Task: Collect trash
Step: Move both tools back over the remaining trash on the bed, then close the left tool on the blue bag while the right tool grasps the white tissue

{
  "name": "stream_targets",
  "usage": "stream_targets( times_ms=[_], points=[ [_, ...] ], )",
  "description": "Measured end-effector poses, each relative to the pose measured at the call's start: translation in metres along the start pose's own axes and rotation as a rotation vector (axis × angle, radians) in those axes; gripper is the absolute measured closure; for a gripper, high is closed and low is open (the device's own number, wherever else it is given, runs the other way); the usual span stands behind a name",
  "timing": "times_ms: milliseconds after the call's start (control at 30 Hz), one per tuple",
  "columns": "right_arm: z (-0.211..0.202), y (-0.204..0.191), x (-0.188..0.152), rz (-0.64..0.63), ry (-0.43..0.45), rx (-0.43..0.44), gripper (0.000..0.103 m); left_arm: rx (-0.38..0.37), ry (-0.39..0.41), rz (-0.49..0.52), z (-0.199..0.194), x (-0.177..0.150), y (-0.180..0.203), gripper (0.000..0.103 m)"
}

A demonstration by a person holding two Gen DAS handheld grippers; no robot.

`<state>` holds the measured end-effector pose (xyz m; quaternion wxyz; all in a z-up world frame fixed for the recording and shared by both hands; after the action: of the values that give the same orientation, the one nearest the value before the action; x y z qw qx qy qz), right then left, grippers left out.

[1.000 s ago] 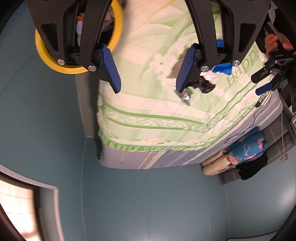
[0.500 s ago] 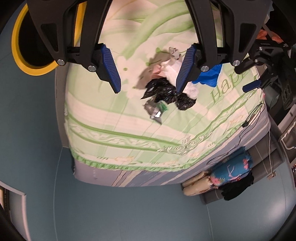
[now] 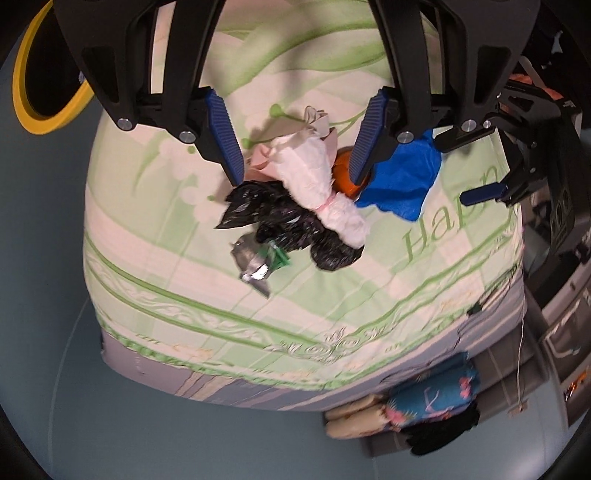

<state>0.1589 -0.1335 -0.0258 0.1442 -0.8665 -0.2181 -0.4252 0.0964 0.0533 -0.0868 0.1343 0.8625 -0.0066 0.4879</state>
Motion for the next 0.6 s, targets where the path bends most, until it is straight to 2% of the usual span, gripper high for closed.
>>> stream_targets(
  times_ms=[133,233,600],
  points=[
    [0.014,-0.009,-0.005,-0.030,-0.035,0.010,0.048,0.004,-0.020,-0.006,0.007,-0.010,-0.004,0.008],
    [0.024,-0.012,-0.010,-0.046,-0.056,0.010,0.053,0.007,-0.034,-0.014,0.012,-0.015,-0.006,0.008],
    [0.055,-0.019,-0.021,-0.098,-0.112,0.008,0.054,-0.004,-0.058,-0.034,0.027,-0.021,-0.014,0.008]
  ],
)
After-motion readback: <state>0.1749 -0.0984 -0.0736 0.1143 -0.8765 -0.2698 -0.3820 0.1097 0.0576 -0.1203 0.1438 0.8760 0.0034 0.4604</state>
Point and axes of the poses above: each gripper's, at about its wrist camera, not at the fingertips, and z roughly the way its jaws point, y to its right, x to its top, the point moved 4 cm from there along z, roughly the way its jaws point, and after that the axes turned 14 degrees about y, right-handed, at the moved point
